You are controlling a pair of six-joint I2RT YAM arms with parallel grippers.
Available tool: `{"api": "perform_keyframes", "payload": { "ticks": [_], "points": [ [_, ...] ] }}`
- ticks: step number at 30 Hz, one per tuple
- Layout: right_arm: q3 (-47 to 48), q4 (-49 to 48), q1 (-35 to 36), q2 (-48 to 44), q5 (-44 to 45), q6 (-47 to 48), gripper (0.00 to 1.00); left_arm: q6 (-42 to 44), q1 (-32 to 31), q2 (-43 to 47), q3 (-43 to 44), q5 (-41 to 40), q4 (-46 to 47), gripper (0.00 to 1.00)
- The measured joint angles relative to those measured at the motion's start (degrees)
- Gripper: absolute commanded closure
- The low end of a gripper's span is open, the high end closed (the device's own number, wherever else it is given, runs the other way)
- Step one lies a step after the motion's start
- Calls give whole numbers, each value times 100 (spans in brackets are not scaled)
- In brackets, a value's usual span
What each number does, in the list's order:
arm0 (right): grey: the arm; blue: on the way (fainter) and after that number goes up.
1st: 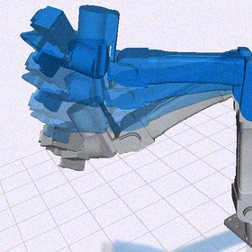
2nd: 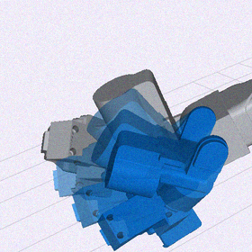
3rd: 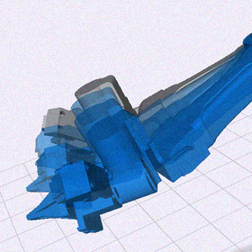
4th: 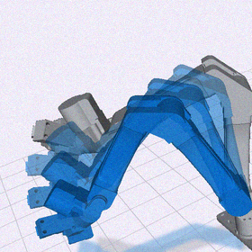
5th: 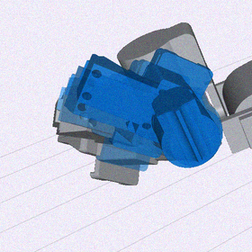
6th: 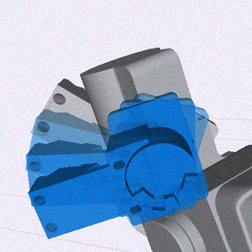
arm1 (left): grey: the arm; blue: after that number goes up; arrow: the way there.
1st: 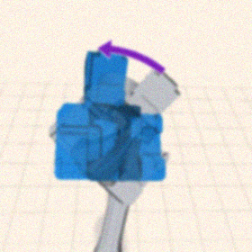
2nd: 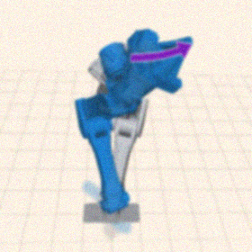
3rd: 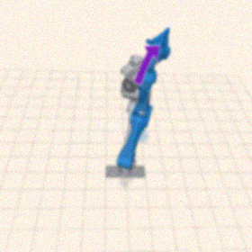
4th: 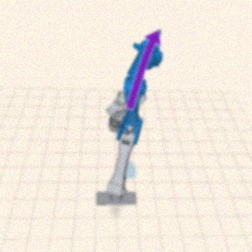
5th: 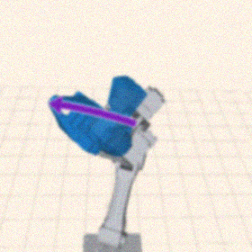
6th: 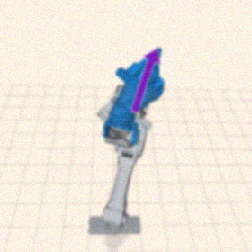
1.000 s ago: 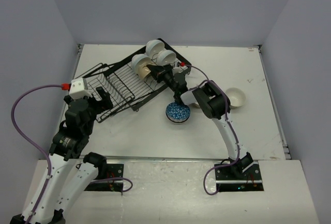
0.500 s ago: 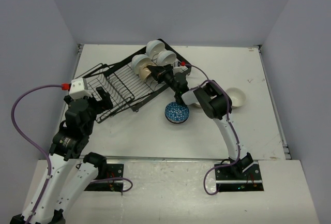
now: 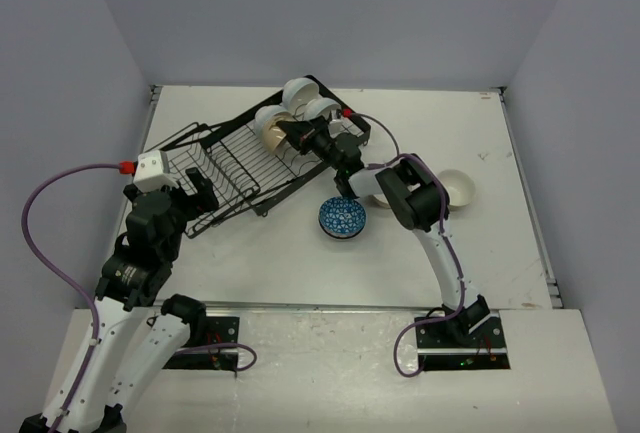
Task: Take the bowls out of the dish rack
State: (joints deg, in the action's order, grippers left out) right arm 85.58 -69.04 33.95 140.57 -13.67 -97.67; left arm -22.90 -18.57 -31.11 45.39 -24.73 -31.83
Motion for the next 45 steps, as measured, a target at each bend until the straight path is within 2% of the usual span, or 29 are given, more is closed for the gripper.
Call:
{"api": "perform_keyframes", "payload": {
  "ticks": [12, 17, 21, 23, 27, 32, 37, 42, 45],
  "points": [
    [-245, 13, -39, -673, -444, 50, 100, 0, 0, 2, 0, 0, 0, 0],
    [-1220, 131, -116, -2041, -1049, 647, 100, 0, 0, 11, 0, -4, 0, 0],
    [-1722, 522, -273, -3464, -1781, 1696, 100, -2, 0, 35, 0, -35, 0, 0],
    [-1720, 1333, -350, -4218, -2114, 2583, 100, -2, 0, 42, 0, -66, -2, 0],
    [-1241, 4092, -402, -5464, -2319, 4968, 100, -2, 0, 59, 0, -109, -2, 0],
    [-726, 7169, -372, -6360, -1370, 7082, 100, -2, 2, 76, 0, -109, -2, 0],
    [-595, 9442, -656, -6754, 39, 7930, 100, -2, 7, 90, 0, -105, 0, 0],
    [-433, 11016, -1613, -6642, 1113, 8188, 100, -2, 7, 103, 0, -101, 0, 0],
    [-166, 11827, -2098, -6260, 1683, 8325, 100, -2, 7, 98, 0, -74, 0, 0]
  ]
}}
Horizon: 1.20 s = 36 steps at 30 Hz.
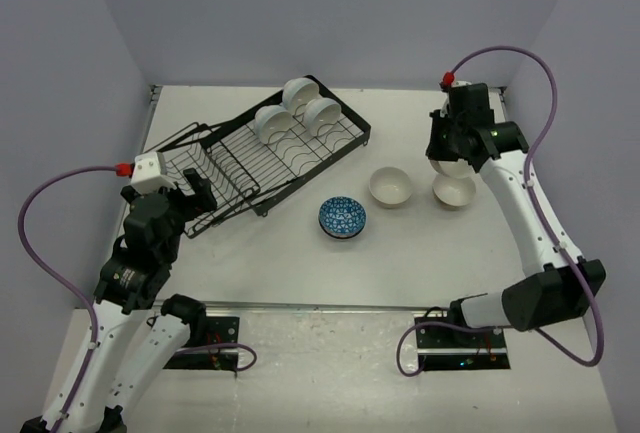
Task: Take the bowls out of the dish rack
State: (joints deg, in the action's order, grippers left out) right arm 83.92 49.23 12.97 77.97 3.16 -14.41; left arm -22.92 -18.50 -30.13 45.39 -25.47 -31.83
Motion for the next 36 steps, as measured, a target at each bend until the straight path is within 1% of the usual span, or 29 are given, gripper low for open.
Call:
{"api": "perform_keyframes", "payload": {
  "ticks": [8, 12, 15, 27, 36],
  "points": [
    [693, 951, -44, 1178, 369, 334, 100, 0, 0, -11, 0, 116, 2, 0],
    [990, 1202, -232, 1755, 459, 529, 100, 0, 0, -33, -2, 140, 2, 0],
    [1038, 1335, -374, 2002, 483, 638, 100, 0, 0, -35, -2, 151, 2, 0],
    [999, 1447, -595, 2212, 566, 732, 100, 2, -2, -63, -15, 225, 4, 0],
    [345, 1283, -634, 2293, 841, 505, 100, 2, -11, -55, -20, 232, 4, 0]
  ]
}}
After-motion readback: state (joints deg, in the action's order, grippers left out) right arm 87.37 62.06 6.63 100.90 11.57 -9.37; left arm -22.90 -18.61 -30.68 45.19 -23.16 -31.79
